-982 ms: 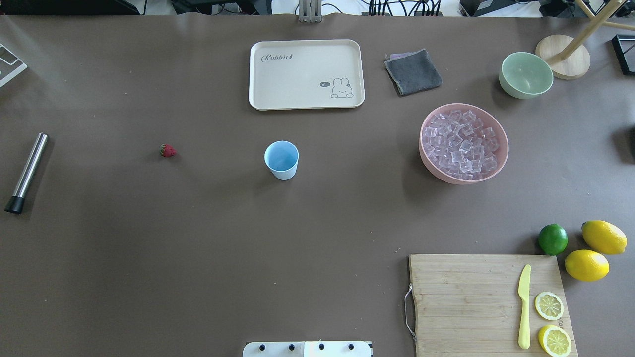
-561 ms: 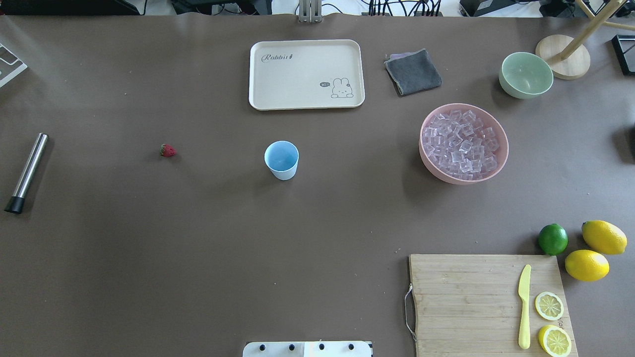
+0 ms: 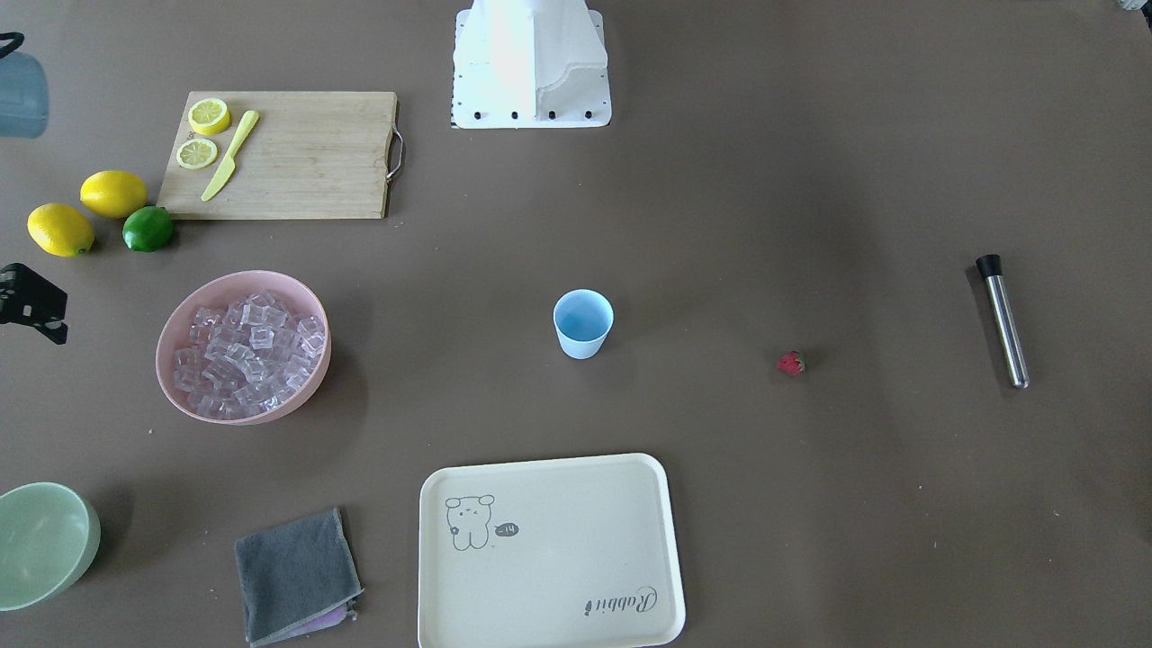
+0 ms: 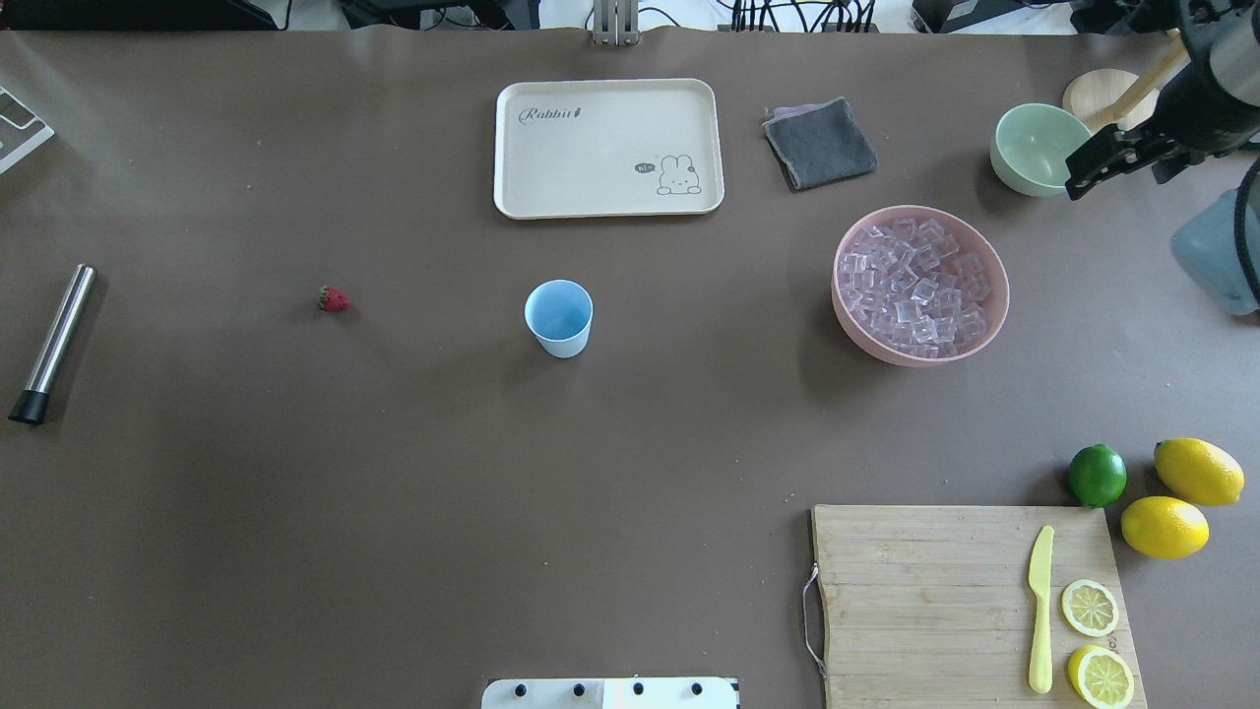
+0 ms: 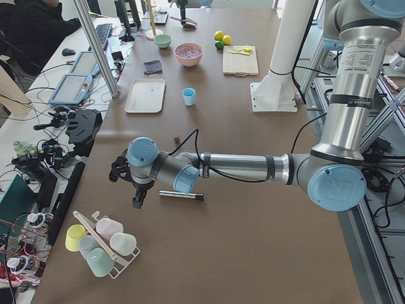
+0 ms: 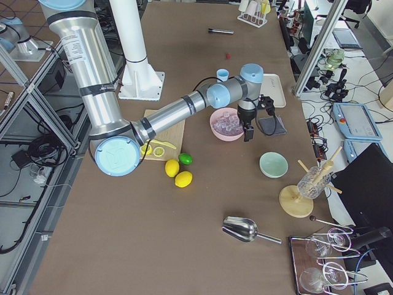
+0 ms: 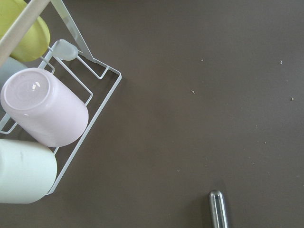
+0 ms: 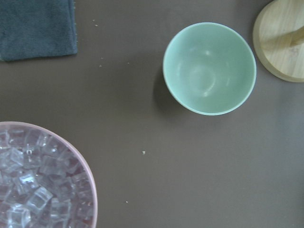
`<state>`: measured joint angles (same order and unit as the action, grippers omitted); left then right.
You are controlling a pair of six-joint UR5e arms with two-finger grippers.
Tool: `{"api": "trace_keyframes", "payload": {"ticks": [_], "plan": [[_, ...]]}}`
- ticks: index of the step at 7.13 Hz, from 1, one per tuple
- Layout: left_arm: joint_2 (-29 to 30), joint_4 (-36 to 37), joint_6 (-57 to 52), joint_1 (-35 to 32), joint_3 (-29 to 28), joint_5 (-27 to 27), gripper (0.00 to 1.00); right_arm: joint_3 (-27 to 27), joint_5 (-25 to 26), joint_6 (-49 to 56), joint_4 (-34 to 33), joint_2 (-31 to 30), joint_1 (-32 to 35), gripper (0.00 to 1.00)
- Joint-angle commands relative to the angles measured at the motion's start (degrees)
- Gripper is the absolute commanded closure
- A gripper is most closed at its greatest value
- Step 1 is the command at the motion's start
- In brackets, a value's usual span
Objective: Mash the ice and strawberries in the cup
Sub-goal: 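Move the right gripper over the pink bowl and lower into the ice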
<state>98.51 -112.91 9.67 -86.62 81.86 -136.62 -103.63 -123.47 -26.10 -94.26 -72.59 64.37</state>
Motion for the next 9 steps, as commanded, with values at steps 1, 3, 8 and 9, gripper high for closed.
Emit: {"api": "trace_keyframes", "payload": {"ticks": [1,3,8,9], "plan": [[0.01,-0.03,0.00,-0.04,-0.03,0.04,0.02,1.21,5.24,-14.79,9.48,2.96,-11.68,0.01],[0.01,0.05,-0.09,-0.22,0.05,0.04,0.02,5.10,5.43,-16.52,10.06,5.53,-12.78,0.01],[0.01,0.05,-0.61,-0.39,0.41,-0.05,0.02,7.04,5.69,-15.30,9.97,5.01,-13.48,0.37],[0.01,0.05,-0.61,-0.39,0.41,-0.14,0.02,7.21,5.87,-15.29,9.97,4.74,-14.09,0.36]]}}
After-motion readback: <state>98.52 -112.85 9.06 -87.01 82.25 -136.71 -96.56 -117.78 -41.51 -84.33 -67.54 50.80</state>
